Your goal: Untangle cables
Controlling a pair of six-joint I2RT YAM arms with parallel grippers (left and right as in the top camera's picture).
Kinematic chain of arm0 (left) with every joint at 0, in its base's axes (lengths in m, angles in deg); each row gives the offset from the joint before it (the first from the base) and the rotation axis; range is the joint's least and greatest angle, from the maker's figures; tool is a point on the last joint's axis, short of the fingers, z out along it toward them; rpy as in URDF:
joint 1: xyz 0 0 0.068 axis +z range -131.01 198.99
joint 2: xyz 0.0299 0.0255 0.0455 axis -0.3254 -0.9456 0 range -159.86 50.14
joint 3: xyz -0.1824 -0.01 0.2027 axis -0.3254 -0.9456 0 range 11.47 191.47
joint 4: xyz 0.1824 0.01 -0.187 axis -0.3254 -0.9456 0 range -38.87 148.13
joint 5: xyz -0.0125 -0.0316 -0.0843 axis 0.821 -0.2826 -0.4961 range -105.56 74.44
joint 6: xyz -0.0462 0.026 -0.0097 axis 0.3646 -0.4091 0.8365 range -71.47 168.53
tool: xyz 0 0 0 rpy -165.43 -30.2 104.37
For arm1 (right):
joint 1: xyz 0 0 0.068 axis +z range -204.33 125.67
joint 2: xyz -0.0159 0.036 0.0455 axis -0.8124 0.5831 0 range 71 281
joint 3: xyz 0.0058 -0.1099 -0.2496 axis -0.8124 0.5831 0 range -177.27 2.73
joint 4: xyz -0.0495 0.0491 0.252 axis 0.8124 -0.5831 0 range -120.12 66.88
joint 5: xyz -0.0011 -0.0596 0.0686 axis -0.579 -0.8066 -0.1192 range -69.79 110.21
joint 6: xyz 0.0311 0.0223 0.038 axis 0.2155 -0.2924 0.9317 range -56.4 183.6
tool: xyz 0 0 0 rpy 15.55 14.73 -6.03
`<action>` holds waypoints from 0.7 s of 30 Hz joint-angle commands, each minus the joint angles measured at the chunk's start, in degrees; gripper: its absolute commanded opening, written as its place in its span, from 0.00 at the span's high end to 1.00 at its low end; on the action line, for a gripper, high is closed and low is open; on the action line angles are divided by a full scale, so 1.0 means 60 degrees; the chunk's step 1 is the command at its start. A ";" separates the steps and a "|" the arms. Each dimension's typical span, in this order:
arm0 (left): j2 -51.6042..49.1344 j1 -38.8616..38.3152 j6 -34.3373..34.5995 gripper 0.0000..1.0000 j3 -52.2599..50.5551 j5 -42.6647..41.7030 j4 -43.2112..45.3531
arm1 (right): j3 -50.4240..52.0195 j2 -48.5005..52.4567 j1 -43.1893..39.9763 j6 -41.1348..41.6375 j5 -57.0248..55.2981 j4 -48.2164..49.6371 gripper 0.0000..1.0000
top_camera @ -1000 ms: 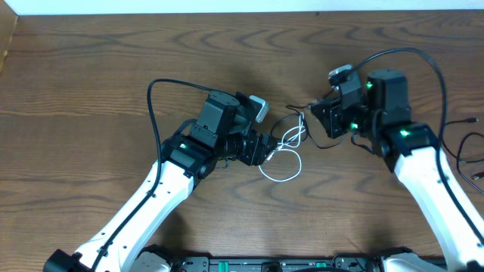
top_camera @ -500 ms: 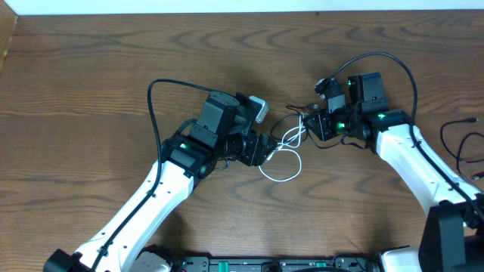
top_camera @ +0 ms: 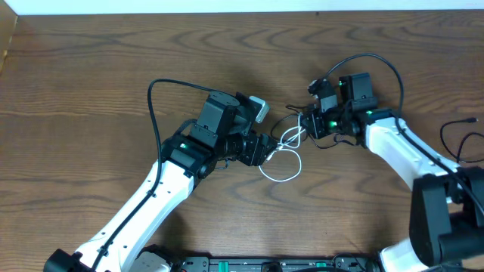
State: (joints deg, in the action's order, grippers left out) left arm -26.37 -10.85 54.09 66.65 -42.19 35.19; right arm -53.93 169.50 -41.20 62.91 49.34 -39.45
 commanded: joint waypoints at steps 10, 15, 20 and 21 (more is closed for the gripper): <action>-0.0109 -0.0022 -0.0095 0.36 0.0029 0.0062 -0.0033 | -0.0047 0.0681 0.0659 0.1464 -0.1370 0.0539 0.99; -0.0109 -0.0022 -0.0095 0.36 0.0029 0.0062 -0.0033 | -0.0062 -0.0058 0.0597 0.1264 0.1049 0.0554 0.99; -0.0109 -0.0022 -0.0091 0.35 0.0029 0.0058 -0.0029 | -0.0066 -0.1246 0.0423 0.1100 0.3064 0.0703 0.99; -0.0109 -0.0022 -0.0091 0.35 0.0029 0.0055 -0.0029 | -0.0066 -0.1523 0.0408 0.1104 0.3275 0.0743 0.99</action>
State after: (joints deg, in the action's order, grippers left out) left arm -26.37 -10.85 54.09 66.65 -42.19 35.16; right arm -53.87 166.79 -38.08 70.15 57.14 -35.72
